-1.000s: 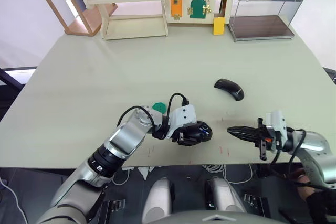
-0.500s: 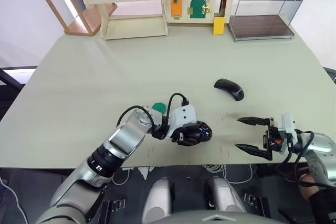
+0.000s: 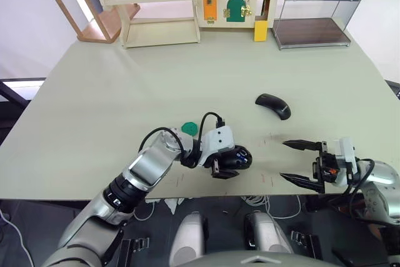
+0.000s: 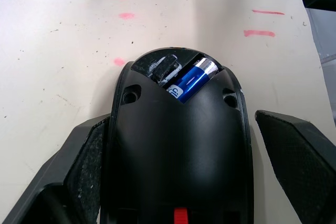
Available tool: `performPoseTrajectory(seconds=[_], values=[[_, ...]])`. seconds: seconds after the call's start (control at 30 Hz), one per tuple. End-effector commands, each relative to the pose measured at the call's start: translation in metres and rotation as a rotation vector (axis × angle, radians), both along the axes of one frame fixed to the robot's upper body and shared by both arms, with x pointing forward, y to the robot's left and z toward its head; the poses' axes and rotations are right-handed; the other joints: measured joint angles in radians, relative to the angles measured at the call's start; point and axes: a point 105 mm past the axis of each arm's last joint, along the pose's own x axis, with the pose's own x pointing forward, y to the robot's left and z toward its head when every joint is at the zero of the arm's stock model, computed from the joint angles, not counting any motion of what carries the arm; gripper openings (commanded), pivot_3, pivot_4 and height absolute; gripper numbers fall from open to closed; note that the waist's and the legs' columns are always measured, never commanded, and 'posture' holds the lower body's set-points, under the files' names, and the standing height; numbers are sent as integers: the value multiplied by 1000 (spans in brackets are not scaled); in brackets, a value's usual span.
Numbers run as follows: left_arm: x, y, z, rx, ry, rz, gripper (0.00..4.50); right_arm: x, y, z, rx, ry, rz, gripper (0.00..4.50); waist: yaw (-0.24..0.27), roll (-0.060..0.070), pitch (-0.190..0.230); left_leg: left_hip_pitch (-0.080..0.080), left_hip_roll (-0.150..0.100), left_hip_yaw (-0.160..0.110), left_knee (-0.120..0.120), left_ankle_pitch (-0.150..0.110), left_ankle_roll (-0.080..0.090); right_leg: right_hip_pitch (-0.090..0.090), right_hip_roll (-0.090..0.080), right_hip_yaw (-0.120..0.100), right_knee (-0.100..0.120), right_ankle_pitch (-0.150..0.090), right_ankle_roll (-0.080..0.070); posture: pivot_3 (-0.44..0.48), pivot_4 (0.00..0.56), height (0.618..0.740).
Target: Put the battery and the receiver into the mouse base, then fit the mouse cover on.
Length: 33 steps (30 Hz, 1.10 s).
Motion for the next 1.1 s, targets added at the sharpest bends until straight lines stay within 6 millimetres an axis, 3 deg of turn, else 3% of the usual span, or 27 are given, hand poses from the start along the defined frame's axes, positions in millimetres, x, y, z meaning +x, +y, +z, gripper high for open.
performPoseTrajectory(seconds=[0.03, 0.17, 0.37, 0.7, 0.9, 1.1], values=[[7, 12, -4, 32, -7, 56, 4434, -1, -6, 10, 26, -44, 4, 4500, 0, 0, 0, 0, 0, 0, 0, 0, 0, 0, 0, 0, 0, 0, 0, 0, 150, 740], [5, 16, 5, 59, -58, 23, 4434, -1, -10, 10, 27, -44, 8, 4500, -2, 0, 1, 0, 0, 0, 0, 0, 0, 0, 0, 0, 0, 0, 0, 0, 150, 740], [-3, 11, 38, -14, -107, -32, 4434, -3, -12, 12, 35, -41, 14, 4500, 3, 3, 8, -2, 0, 0, 0, 0, 0, -1, 0, 0, 0, 0, 0, 0, 150, 740], [0, 41, 79, -192, -200, -5, 4434, 13, -17, 18, 71, -47, -71, 4500, 0, 4, 14, -3, 0, 1, -1, 0, 0, -1, -1, 0, -1, 0, -1, 0, 150, 740], [3, 61, 85, -290, -263, 34, 4434, 29, -24, 23, 81, -70, -168, 4500, 2, 4, 15, -3, 0, 1, -1, 0, 0, -1, -1, 0, -1, 1, -1, 0, 150, 740], [-11, 81, 72, -356, -236, 88, 4434, 50, -34, 24, 71, -26, -301, 4500, 2, 3, 16, -3, 0, 2, -2, 0, 0, -2, -2, -1, -1, 2, -4, 0, 150, 740]])
